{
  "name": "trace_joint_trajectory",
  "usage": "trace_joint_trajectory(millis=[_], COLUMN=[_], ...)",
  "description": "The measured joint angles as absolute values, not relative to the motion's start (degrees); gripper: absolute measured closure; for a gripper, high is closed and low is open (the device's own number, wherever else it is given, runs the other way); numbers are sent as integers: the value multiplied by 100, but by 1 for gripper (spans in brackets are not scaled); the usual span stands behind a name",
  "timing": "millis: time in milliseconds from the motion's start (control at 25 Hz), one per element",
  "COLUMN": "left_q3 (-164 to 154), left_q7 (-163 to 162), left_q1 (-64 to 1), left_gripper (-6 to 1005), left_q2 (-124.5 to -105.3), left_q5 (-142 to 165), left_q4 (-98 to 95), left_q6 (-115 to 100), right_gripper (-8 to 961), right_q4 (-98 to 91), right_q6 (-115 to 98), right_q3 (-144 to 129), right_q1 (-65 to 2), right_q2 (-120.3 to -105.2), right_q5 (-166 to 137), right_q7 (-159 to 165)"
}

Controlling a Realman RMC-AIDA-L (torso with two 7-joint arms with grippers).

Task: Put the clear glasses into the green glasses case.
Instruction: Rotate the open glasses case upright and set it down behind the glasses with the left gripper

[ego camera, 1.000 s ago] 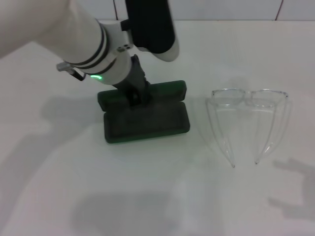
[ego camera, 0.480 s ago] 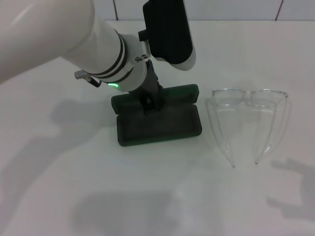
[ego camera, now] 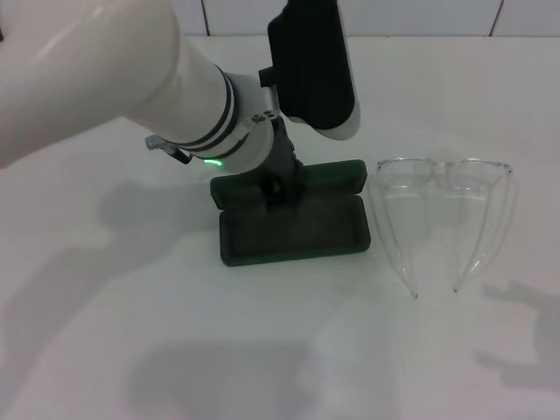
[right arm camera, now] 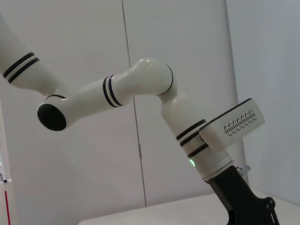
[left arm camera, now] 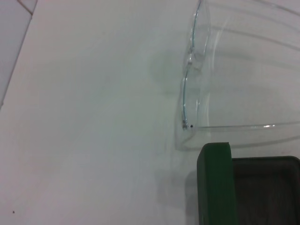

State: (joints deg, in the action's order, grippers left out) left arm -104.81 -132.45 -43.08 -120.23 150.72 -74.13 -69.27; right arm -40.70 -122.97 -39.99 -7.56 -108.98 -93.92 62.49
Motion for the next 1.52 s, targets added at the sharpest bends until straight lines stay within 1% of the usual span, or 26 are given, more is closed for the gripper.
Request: trace_joint_trajectory(millis=[1040, 1520], left_q3=[-10982, -10987], left_q7=[-13166, -13203], left_q1=[-4373, -4368], left_gripper=[806, 728], left_q2=[-12015, -12026], left_q5=[15041, 15051], left_q4=[-7592, -7624], left_q6=[-6878, -6947], right_gripper=[158, 163], right_q4=[-4160, -4157], right_q6=[-12305, -12305], right_q3=[-3937, -3929], right_q1=[-750, -727], right_q2=[-10907, -10907], right_q5=[-9375, -9368], right_q7=[6381, 6381])
